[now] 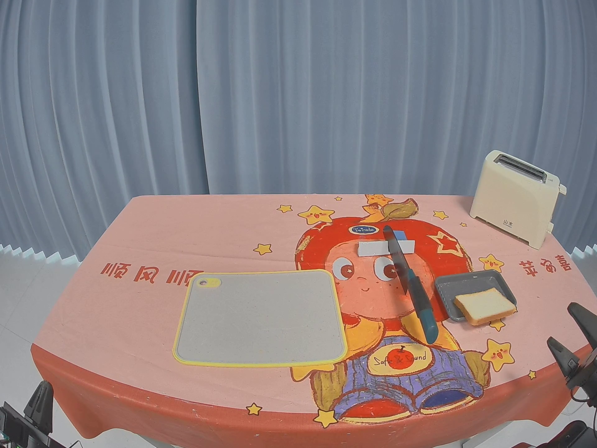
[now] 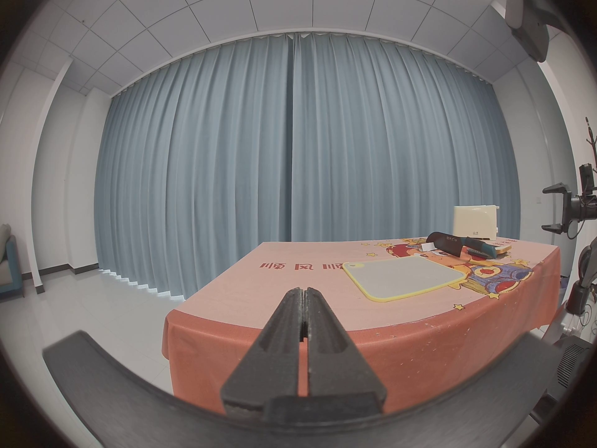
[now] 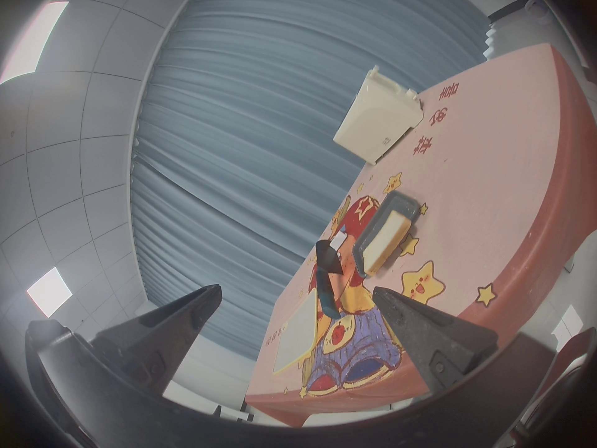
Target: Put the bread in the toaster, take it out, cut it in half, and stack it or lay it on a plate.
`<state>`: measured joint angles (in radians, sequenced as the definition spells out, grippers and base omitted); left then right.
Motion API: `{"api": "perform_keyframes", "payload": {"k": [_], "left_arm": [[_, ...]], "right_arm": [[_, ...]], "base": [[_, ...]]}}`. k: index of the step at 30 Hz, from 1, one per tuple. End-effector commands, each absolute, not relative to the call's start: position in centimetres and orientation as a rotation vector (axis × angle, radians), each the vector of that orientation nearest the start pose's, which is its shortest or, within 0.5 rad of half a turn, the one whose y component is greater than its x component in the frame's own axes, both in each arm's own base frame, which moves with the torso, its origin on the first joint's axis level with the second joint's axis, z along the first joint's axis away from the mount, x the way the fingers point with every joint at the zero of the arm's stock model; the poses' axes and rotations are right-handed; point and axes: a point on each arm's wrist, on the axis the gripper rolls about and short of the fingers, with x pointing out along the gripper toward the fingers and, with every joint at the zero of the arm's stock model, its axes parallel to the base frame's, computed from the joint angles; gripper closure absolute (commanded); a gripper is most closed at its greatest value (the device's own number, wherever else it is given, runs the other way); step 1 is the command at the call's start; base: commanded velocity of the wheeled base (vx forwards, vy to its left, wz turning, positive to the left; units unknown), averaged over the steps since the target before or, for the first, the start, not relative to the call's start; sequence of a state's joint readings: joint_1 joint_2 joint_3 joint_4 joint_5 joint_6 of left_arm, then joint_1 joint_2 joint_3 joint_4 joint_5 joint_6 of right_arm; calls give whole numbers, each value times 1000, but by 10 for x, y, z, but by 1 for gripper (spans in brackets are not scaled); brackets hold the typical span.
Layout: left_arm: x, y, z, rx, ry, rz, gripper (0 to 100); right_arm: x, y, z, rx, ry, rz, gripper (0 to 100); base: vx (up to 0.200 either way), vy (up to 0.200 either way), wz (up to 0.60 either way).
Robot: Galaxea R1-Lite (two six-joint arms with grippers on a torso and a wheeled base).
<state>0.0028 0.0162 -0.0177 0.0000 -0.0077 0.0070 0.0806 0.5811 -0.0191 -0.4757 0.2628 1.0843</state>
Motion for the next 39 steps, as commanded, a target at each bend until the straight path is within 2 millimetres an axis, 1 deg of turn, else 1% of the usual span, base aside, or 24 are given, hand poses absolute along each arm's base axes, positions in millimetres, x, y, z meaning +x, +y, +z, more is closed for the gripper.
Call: {"api": "perform_keyframes", "payload": {"k": [1, 4, 8, 12, 15, 17, 18, 19, 21, 24, 27, 33, 39], "left_arm": [[-23, 0, 75, 8, 0, -5, 100], [-23, 0, 75, 6, 0, -5, 100], [-23, 0, 75, 6, 0, -5, 100], [-23, 0, 75, 8, 0, -5, 100], [-23, 0, 75, 8, 0, -5, 100], [-23, 0, 75, 6, 0, -5, 100], [-23, 0, 75, 8, 0, -5, 100], [-23, 0, 75, 8, 0, -5, 100], [-23, 0, 75, 8, 0, -5, 100], [-23, 0, 75, 6, 0, -5, 100], [-23, 0, 75, 8, 0, -5, 100], [-23, 0, 75, 6, 0, -5, 100], [-23, 0, 75, 8, 0, -5, 100]], "right_arm": [[44, 11, 126, 1077, 321, 277, 0], [52, 13, 126, 1078, 373, 258, 0], [64, 15, 133, 1077, 426, 279, 0], [66, 17, 135, 1071, 462, 334, 0], [70, 18, 141, 1079, 485, 379, 0], [78, 20, 144, 1078, 518, 387, 0], [79, 20, 144, 1078, 520, 387, 0], [85, 21, 146, 1079, 542, 386, 0], [94, 22, 143, 1086, 588, 364, 0], [100, 23, 137, 1101, 641, 337, 0], [102, 24, 131, 1117, 685, 326, 0], [100, 24, 126, 1161, 736, 332, 0], [101, 21, 127, 1176, 718, 309, 0]], "base": [[0, 0, 0], [0, 0, 0], [0, 0, 0], [0, 0, 0], [0, 0, 0], [0, 0, 0], [0, 0, 0], [0, 0, 0], [0, 0, 0], [0, 0, 0], [0, 0, 0], [0, 0, 0], [0, 0, 0]]}}
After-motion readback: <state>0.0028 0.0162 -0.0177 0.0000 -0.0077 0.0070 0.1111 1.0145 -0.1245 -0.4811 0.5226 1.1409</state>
